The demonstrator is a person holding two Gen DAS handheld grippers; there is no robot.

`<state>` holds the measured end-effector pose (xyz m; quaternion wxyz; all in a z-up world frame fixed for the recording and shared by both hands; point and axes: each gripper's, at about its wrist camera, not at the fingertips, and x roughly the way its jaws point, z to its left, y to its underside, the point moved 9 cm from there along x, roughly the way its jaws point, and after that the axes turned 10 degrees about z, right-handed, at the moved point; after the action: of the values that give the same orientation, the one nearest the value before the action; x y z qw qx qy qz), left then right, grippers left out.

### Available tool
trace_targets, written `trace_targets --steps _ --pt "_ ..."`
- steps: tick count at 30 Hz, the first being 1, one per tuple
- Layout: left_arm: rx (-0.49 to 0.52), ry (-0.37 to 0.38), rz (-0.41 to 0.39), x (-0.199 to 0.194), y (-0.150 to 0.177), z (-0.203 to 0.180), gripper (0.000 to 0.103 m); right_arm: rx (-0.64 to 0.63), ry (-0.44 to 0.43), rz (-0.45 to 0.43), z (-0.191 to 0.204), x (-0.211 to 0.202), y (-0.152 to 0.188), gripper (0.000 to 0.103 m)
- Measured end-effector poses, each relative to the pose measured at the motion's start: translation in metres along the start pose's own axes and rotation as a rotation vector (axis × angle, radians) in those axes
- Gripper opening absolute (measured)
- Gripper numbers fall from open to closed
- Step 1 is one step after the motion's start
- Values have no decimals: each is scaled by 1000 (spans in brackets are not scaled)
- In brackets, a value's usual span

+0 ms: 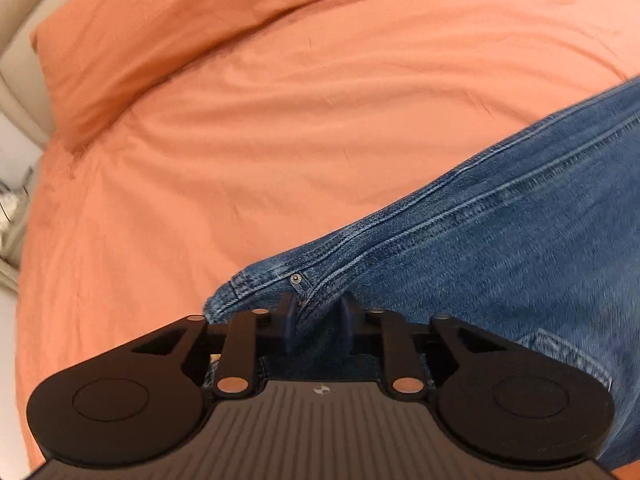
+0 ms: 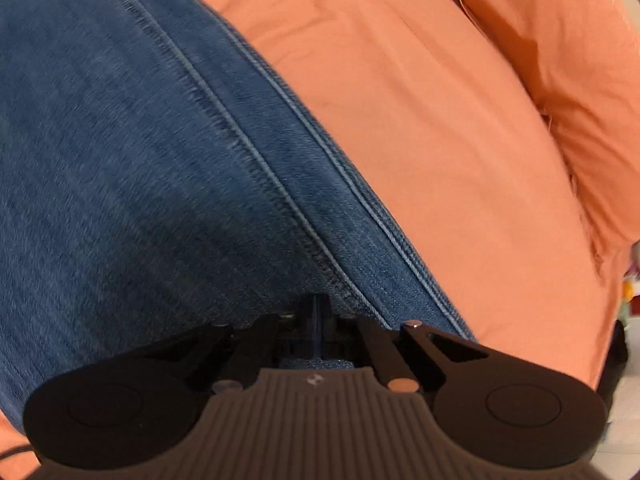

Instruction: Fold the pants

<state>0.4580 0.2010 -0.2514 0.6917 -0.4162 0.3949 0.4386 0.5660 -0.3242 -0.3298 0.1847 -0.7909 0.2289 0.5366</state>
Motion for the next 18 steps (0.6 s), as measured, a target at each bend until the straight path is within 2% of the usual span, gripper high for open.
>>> trace_targets --steps 3,7,8,9,10,14,18 --pt "-30 -14 -44 -14 6 3 18 45 18 -40 -1 -18 5 0" --pt "-46 -25 -81 -28 6 3 18 152 -48 -59 -17 -32 13 0" --pt "-36 -24 -78 -28 5 1 18 160 -76 -56 -26 -30 12 7" --pt "-23 -20 -69 -28 6 1 18 154 -92 -49 -24 -31 11 33" --pt "-12 -14 -58 -26 5 1 18 134 -77 -50 -26 -31 8 46" --pt "22 27 -1 -17 5 4 21 24 -92 -15 -25 -18 -13 46" --pt "50 33 44 -4 3 4 32 -11 -149 43 -36 4 -27 46"
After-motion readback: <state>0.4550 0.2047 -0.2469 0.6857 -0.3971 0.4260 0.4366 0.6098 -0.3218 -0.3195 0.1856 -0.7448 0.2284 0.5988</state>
